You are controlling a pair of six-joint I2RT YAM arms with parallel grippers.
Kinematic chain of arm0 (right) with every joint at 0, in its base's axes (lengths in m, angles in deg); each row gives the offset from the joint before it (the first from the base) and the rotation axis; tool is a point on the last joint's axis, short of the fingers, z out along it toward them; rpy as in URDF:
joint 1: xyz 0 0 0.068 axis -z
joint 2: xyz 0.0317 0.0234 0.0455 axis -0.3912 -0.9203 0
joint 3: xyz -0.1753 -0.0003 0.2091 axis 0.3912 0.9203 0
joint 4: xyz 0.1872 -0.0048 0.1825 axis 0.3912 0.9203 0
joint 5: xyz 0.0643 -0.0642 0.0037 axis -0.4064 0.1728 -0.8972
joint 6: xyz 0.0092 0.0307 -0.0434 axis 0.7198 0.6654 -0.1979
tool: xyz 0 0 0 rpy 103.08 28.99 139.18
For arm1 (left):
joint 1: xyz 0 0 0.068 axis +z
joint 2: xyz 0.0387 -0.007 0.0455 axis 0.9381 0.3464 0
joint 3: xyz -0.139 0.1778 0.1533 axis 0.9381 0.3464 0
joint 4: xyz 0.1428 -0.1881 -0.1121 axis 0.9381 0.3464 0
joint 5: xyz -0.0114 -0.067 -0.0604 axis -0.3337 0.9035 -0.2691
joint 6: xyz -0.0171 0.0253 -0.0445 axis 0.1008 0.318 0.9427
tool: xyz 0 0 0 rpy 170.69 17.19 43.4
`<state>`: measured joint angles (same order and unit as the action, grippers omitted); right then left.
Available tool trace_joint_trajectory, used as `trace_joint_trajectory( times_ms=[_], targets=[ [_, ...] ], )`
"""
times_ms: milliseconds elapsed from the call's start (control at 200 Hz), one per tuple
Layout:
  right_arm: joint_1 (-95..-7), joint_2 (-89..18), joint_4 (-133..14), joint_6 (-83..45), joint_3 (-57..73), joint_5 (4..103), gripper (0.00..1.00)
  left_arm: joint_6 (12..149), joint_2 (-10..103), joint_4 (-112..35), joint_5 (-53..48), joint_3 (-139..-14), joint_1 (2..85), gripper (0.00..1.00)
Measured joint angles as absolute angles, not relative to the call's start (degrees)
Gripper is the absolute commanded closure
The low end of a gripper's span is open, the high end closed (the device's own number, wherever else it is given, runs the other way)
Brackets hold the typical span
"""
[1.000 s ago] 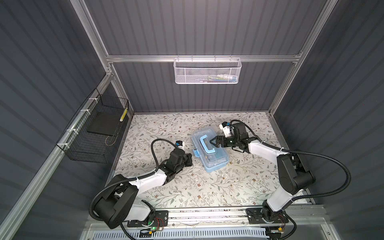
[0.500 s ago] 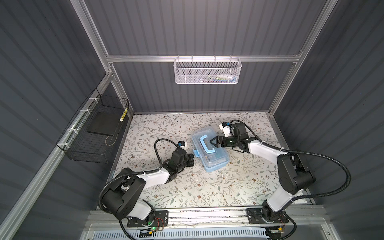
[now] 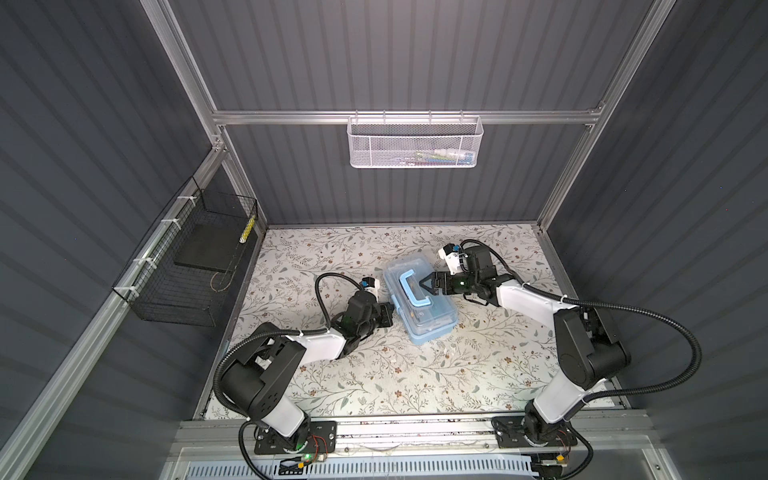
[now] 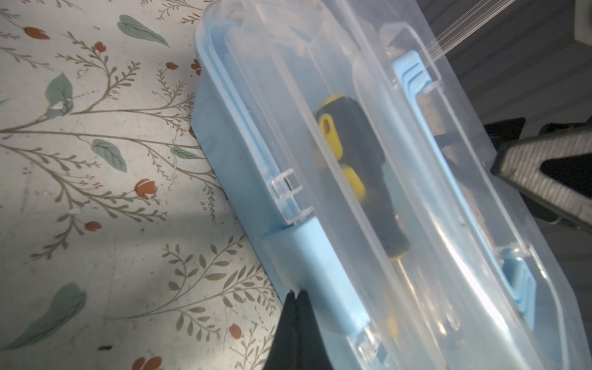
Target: Pack the tool kit
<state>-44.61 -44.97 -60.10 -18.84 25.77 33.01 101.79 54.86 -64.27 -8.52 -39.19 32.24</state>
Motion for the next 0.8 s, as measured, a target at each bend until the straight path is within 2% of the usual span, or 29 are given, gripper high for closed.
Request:
trace_joint_trajectory(
  times_ms=[340,801],
  targets=[
    [-44.6,-45.0,-60.9,-18.7,26.0,33.0,0.08,101.5,51.6,-62.8,-8.3,-40.3,32.1,1.00],
    [-44.8,-45.2,-62.2,-18.6,26.3,33.9,0.08,102.4,55.3,-67.2,-7.2,-41.9,32.0,1.00]
  ],
)
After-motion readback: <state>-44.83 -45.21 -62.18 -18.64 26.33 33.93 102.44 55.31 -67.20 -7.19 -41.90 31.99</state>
